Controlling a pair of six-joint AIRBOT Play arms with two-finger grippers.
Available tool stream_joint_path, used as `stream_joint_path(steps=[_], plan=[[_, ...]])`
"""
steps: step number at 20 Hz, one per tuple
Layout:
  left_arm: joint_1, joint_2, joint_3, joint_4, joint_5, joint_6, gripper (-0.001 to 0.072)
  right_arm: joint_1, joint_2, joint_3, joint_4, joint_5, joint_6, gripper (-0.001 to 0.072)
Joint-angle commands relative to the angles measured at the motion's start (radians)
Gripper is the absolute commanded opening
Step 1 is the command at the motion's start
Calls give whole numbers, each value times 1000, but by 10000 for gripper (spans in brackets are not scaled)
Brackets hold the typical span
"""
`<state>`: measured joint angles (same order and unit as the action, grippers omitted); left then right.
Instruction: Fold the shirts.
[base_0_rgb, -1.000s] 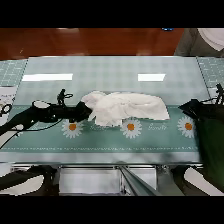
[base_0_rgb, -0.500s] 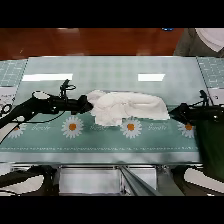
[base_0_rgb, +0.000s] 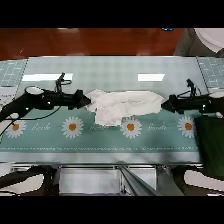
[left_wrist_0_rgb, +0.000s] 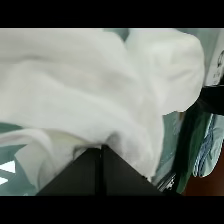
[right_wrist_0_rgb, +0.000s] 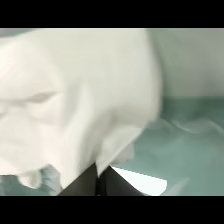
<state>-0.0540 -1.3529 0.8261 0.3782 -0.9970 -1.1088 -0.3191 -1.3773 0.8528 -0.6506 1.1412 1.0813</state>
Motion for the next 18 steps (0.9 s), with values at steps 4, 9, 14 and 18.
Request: stream_joint_path(steps=[4,9,14,18], plan=[[175,169,340,-2,-121,-41,16,14,140,543,8,73,82,24],[198,294,695,-2,-122,-82,16,24,265,911,-40,94,123,24],[199,415,904,-1,-111,-93,16,23,470,991,-150,96,123,24],[199,550,930,129,-104,-134,16,23,599,988,-348,234,209,24]])
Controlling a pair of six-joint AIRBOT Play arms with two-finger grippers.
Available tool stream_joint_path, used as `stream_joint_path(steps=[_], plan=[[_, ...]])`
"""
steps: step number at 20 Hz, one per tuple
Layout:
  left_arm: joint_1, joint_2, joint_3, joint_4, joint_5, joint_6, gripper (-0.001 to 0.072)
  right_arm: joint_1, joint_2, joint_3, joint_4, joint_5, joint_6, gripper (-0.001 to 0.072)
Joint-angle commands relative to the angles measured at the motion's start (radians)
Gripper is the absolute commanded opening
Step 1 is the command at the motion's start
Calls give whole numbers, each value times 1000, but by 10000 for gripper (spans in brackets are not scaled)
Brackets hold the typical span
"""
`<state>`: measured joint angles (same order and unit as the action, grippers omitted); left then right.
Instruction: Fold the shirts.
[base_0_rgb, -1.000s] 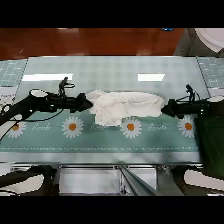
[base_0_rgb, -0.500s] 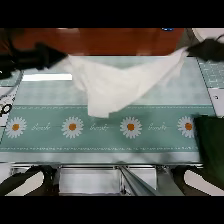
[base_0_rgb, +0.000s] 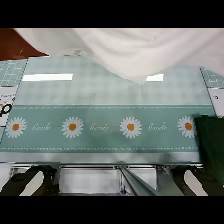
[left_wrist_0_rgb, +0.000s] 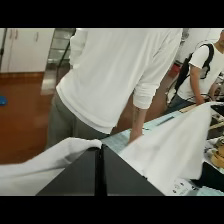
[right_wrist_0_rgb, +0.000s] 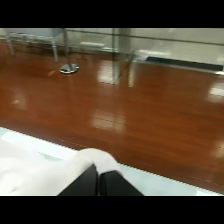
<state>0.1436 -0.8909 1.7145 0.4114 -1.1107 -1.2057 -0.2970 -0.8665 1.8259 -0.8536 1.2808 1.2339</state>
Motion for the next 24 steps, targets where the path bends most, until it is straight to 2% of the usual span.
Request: stream_joint_path(steps=[1,3,6,10,14,16,20,22,24], plan=[[2,122,42,178,8,-70,16,1,116,-3,-194,138,76,24],[2,181,42,337,8,-131,16,1,177,-74,-290,173,125,24],[2,230,42,492,10,-199,16,1,257,-233,-302,179,144,24],[0,203,-6,494,4,-217,16,1,299,-431,-272,189,150,24],[-29,129,-252,470,22,-220,17,1,298,-665,-227,148,144,24],[-71,54,-394,470,96,-216,17,1,280,-801,-227,83,134,24],[-139,-204,-501,467,309,-179,17,1,96,-975,-185,-85,64,24],[-153,-360,-481,433,431,-179,17,1,-60,-971,-158,-209,27,24],[-156,-493,-438,373,491,-179,17,1,-234,-943,-117,-344,18,24]])
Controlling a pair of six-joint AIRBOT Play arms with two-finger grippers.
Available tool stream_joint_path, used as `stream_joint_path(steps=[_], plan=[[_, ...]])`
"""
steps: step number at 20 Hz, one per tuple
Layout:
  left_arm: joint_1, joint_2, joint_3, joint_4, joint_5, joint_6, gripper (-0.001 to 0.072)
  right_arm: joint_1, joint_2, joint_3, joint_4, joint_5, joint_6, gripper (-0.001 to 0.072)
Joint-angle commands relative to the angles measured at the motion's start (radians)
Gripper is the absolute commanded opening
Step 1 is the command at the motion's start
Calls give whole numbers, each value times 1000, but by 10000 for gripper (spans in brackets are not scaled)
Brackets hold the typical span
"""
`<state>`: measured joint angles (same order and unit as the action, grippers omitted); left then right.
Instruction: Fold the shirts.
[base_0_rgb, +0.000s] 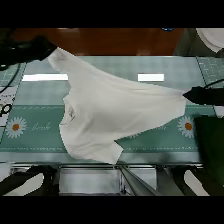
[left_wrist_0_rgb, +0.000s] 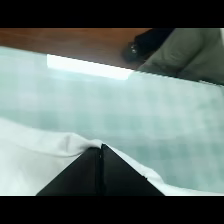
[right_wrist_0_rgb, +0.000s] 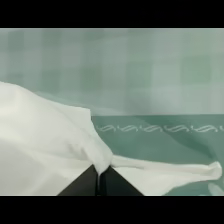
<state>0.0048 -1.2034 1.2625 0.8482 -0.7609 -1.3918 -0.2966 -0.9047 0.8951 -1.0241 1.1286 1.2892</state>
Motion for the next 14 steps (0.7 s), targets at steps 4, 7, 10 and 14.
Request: stream_joint_path(steps=[4,7,10,14], plan=[[-14,-341,76,-132,82,8,467,0,-508,142,160,-228,-33,416],[84,-341,106,-44,-184,3,503,-58,-599,318,153,-51,-26,414],[229,-238,42,121,-396,-25,503,-208,-559,367,130,90,-25,413],[356,89,-421,165,-409,1,503,-368,-424,118,118,71,-80,413]])
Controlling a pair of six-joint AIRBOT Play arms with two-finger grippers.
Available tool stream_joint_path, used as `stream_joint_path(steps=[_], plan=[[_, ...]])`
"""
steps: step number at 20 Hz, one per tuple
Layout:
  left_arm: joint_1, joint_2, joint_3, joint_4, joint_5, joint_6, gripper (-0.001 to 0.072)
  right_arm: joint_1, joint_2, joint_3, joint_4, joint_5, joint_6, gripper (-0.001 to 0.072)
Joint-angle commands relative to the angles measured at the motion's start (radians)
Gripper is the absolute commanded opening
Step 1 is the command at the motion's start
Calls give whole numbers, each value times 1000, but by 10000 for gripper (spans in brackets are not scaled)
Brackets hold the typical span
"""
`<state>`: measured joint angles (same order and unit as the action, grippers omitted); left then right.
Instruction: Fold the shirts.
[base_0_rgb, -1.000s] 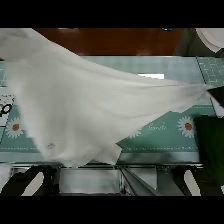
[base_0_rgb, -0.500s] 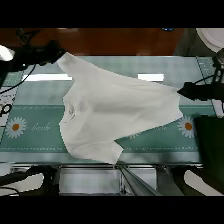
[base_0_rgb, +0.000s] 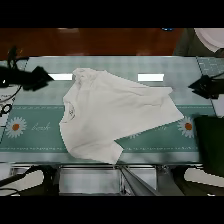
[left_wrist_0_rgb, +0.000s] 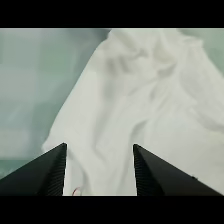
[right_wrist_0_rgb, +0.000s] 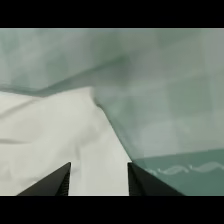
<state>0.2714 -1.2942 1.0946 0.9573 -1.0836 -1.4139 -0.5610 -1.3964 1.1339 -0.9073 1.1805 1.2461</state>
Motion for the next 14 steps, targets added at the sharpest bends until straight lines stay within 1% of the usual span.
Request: stream_joint_path(steps=[1,3,4,5,7,8,10,12,14], plan=[[116,267,-384,42,-108,33,503,-127,114,-212,28,-16,-50,412],[159,427,-594,-44,-133,33,503,-149,189,-351,94,-57,-82,412],[171,488,-665,-79,-151,32,503,-146,216,-394,109,-65,-97,413],[172,528,-714,-82,-187,17,503,-139,233,-417,123,-72,-100,412],[171,538,-768,-64,-264,11,503,-119,245,-426,153,-70,-104,412],[171,529,-776,-43,-285,-16,503,-110,245,-426,165,-68,-109,412],[170,508,-774,-32,-287,-25,503,-108,245,-426,167,-56,-109,412],[171,479,-772,25,-294,-85,503,-108,245,-426,169,-51,-109,412],[160,455,-772,31,-299,-95,503,-108,245,-426,168,-51,-109,412]])
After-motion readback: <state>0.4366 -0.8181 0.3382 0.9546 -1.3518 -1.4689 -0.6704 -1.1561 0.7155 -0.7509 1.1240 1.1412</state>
